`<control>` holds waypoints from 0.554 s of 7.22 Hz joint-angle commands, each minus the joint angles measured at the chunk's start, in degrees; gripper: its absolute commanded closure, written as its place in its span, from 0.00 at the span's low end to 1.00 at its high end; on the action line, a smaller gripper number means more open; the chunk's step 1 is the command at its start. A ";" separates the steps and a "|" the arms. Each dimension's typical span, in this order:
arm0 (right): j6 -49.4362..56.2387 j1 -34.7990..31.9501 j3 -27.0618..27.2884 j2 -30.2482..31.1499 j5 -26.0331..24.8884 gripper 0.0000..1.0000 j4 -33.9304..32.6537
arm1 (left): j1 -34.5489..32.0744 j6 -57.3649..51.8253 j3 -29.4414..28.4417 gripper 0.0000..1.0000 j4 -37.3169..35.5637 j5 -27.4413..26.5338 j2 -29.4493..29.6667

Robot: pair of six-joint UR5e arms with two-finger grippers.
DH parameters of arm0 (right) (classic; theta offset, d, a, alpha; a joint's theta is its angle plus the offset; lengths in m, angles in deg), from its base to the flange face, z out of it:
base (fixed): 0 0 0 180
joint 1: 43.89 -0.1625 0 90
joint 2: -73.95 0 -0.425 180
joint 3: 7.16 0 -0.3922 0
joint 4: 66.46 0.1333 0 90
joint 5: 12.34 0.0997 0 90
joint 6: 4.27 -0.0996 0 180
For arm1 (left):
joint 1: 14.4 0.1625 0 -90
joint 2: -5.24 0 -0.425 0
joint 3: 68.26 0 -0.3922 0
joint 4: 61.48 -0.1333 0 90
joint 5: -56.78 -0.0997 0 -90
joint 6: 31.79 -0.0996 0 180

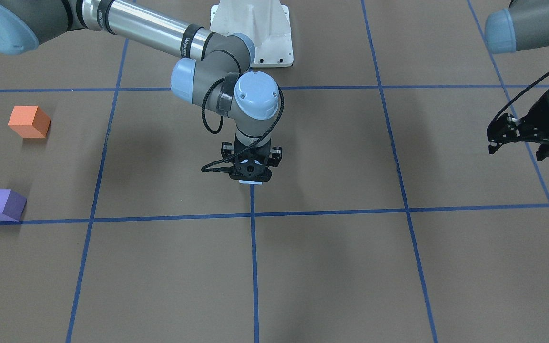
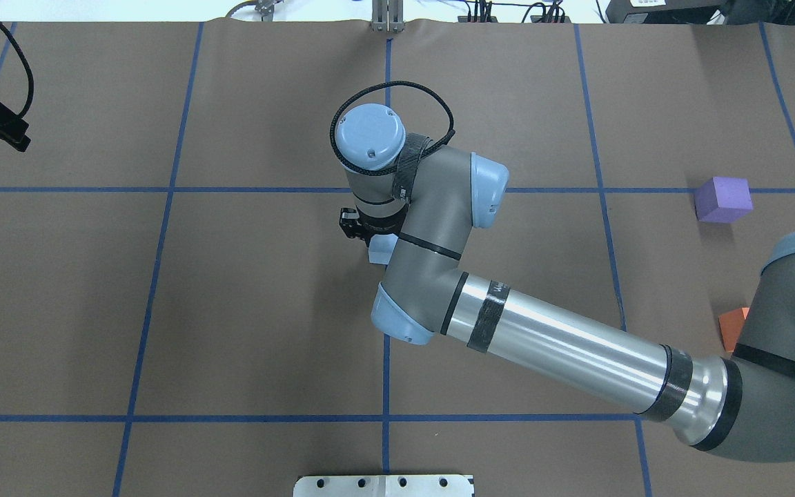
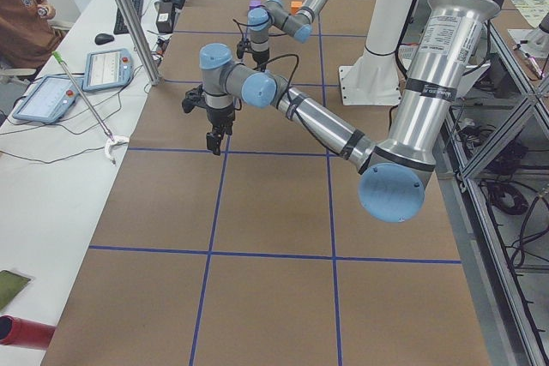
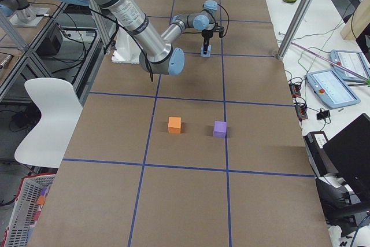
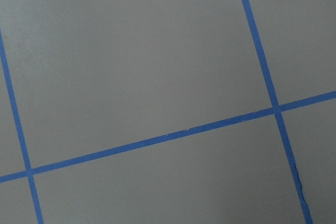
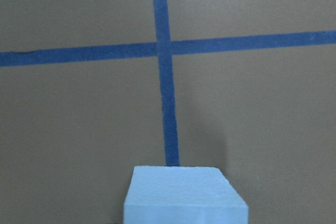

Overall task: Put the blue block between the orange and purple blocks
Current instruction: 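Grasp the light blue cube with the right gripper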

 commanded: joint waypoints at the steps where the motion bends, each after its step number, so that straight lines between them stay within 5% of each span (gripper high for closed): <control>1: -0.43 -0.77 2.11 0.31 1.29 1.00 1.20 | 0.03 0.00 0.09 0.00 -0.02 0.09 0.08; 4: 0.71 -6.90 25.84 11.24 1.83 1.00 -11.16 | 0.03 0.00 0.70 0.00 -0.11 0.09 0.17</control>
